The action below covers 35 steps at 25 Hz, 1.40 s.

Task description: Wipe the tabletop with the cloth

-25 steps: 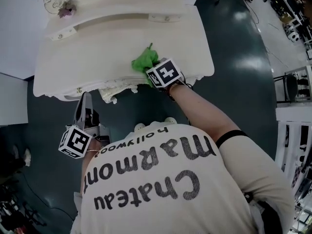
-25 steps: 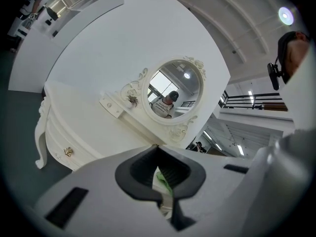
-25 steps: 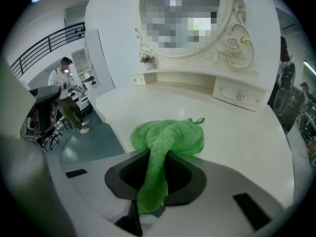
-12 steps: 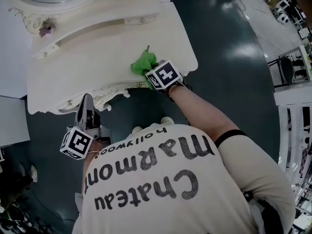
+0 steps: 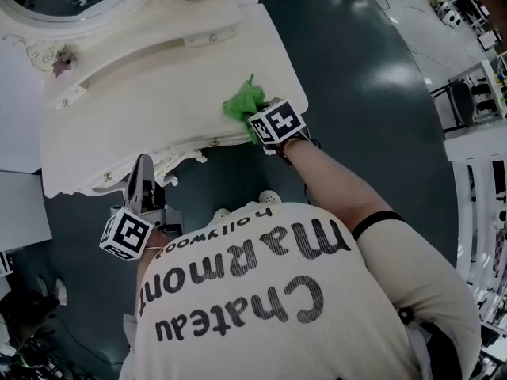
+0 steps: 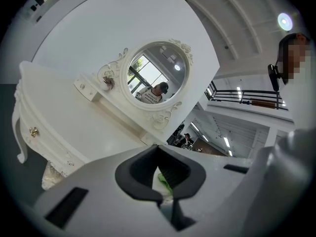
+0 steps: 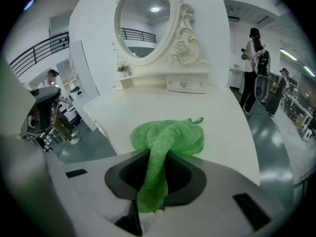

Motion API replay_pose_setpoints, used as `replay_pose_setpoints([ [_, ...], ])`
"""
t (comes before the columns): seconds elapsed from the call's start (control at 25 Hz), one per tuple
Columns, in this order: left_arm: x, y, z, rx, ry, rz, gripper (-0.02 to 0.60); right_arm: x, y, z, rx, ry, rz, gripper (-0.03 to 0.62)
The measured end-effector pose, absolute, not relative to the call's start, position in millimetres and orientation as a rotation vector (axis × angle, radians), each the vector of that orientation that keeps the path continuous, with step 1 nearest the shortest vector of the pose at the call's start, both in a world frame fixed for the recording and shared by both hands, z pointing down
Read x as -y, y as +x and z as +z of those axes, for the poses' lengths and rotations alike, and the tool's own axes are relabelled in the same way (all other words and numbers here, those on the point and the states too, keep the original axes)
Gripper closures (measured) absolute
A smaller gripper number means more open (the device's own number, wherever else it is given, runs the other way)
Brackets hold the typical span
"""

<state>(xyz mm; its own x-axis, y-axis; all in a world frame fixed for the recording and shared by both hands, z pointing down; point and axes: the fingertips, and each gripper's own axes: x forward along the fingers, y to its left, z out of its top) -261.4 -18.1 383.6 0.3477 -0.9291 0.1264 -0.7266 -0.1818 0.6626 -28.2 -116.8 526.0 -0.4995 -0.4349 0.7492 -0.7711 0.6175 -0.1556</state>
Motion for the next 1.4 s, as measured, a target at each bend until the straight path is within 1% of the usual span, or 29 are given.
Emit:
replay_pose_setpoints([
  [0.8,27.0,-230.8,377.5,1.437,1.993,-0.369,0.575,139.1,76.8,526.6,2.104,1.158,0.763,0.499],
  [1.4,39.2,-208.3,381.9,1.444,1.977,-0.349,0.575,155.8,105.9,526.4,2.145,1.200,0.771,0.499],
])
